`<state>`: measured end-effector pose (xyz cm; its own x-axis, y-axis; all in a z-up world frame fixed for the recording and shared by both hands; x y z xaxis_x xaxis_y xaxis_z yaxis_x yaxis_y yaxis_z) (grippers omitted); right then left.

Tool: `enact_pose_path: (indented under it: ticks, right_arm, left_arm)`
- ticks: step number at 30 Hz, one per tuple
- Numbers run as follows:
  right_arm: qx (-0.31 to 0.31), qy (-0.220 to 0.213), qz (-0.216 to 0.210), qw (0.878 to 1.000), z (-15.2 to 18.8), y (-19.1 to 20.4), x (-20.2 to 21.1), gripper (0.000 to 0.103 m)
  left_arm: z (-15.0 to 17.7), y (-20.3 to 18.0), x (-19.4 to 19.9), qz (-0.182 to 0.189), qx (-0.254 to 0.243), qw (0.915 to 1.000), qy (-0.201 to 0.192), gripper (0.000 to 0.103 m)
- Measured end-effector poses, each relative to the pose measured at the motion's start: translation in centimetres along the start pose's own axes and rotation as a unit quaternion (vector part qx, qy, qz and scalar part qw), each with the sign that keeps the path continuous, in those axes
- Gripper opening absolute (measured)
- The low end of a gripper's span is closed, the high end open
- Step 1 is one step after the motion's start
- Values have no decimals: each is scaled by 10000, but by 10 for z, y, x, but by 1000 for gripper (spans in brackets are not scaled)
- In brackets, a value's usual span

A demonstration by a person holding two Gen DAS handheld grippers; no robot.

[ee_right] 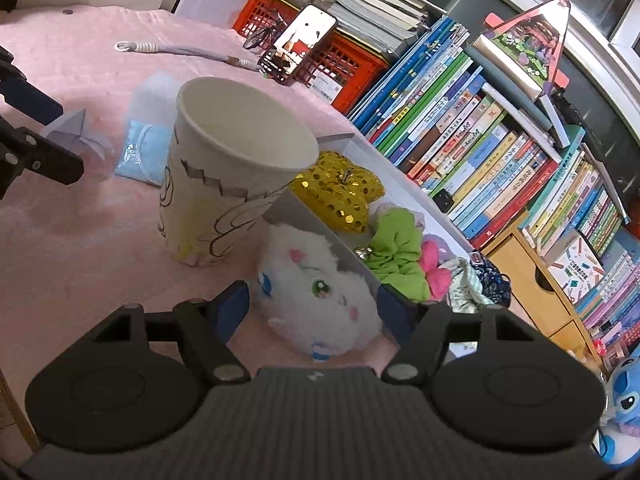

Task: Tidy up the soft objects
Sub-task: 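Grasp the white plush cat with the right gripper while the left grasps the blue face mask, then carry the plush cat and face mask with both grippers over the grey tray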

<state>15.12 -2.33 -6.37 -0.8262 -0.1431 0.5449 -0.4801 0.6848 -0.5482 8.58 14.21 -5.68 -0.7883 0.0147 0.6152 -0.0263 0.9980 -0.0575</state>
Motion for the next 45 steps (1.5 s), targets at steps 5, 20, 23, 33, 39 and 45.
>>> enact_pose_path:
  ticks: [5,20,23,33,39,45]
  right_arm:
    - [-81,35,45,10000,-1,0,-7,80]
    - [-521,32,-16,9986,-1,-6,-17,67]
    - [-581,0,-30,9983,-1,-6,-15,62]
    - [-959,-199,-111,9951,-7,-17,3,56]
    - [-1072,-392,-43,9935,-14,-26,17,56]
    - [-1204,-577,22,9910,-21,-38,29,56]
  left_arm:
    - [0,2,-2,-17,47,10000,4,47]
    - [-3,0,-5,-81,89,9999,8,40]
    - [-6,-1,-3,-86,106,9999,-13,35]
    - [-19,-3,5,-54,161,9998,-109,21]
    - [-23,-7,10,-68,131,9998,-153,21]
    - [-37,-9,22,-62,59,9994,-320,21]
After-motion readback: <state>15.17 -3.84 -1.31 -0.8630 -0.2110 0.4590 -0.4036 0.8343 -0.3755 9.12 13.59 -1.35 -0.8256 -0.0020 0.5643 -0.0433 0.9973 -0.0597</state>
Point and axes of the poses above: each gripper's, at about its wrist camera, not at the fingertips, and x roughly against the way its jaws point, y to its left, z to its underside, the point moved 10 cm from there along -x, roughly the way its jaws point, and after that the axes turned 1 degree about z, right-handed, at the moved point
